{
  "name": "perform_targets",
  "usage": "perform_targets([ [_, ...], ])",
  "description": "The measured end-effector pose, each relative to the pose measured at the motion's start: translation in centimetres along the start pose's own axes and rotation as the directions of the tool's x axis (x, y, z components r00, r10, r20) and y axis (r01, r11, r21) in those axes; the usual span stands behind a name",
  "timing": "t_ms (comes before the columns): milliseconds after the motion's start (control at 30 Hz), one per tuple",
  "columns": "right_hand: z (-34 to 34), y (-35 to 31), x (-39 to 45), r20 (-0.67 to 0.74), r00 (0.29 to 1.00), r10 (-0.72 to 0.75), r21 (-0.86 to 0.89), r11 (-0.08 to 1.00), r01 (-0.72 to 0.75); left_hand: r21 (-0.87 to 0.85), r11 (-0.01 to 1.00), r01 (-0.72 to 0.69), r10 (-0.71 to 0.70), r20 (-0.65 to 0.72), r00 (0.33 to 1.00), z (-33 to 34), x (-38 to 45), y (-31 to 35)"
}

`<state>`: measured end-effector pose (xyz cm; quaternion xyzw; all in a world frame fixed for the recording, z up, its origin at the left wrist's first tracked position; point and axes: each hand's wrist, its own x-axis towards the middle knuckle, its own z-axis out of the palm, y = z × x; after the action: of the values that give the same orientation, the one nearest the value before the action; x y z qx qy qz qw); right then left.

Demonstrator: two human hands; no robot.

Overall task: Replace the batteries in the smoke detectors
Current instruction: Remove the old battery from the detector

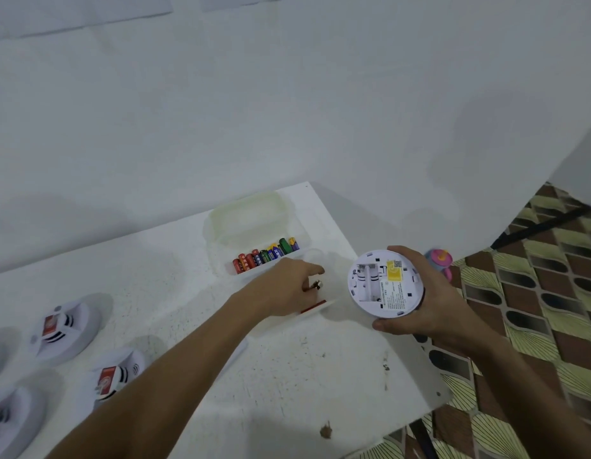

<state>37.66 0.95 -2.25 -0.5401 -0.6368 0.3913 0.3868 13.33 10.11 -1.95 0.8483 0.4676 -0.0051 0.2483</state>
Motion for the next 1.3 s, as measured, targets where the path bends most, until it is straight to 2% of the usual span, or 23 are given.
perform_targets([
  [67,0.2,-0.2,0.1,0.009,1.0,0.003,0.017,1.0,-0.003,-0.031,0.999,-0.011,0.008,-0.08,0.997,-0.9,-0.6,0.2],
  [167,0.8,-0.6,0.7,0.03,0.999,-0.016,0.021,1.0,0.015,-0.146,0.988,-0.054,0.009,-0.295,0.956,-3.0,-1.8,1.2],
  [267,1.6,-1.5,1.5,0.045,0.997,-0.061,0.016,0.998,0.06,-0.421,0.887,-0.191,-0.048,-0.494,0.868,-4.5,-3.4,3.4],
  [333,2.1,-2.2,2.1,0.049,0.995,-0.088,0.02,0.996,0.087,-0.516,0.818,-0.254,-0.072,-0.53,0.845,-4.7,-4.3,4.7],
  [500,2.9,-2.9,3.0,0.046,0.987,-0.156,0.024,0.988,0.156,-0.448,0.869,-0.213,-0.057,-0.518,0.854,-3.8,-4.3,5.2],
  [633,3.3,-3.1,3.2,0.041,0.981,-0.187,0.028,0.982,0.186,-0.303,0.937,-0.173,-0.018,-0.537,0.843,-3.2,-3.9,4.5],
  [767,3.0,-3.4,3.3,0.024,0.978,-0.206,0.043,0.978,0.205,-0.34,0.93,-0.141,0.007,-0.366,0.931,-3.3,-4.3,4.2],
  [867,2.7,-3.8,3.3,0.006,0.976,-0.22,0.034,0.975,0.22,-0.303,0.936,-0.18,0.088,-0.295,0.952,-3.3,-4.5,3.5],
  [1300,2.4,-3.8,3.8,0.052,0.97,-0.237,0.01,0.971,0.237,-0.392,0.887,-0.245,0.113,-0.33,0.937,-3.5,-4.6,3.0],
])
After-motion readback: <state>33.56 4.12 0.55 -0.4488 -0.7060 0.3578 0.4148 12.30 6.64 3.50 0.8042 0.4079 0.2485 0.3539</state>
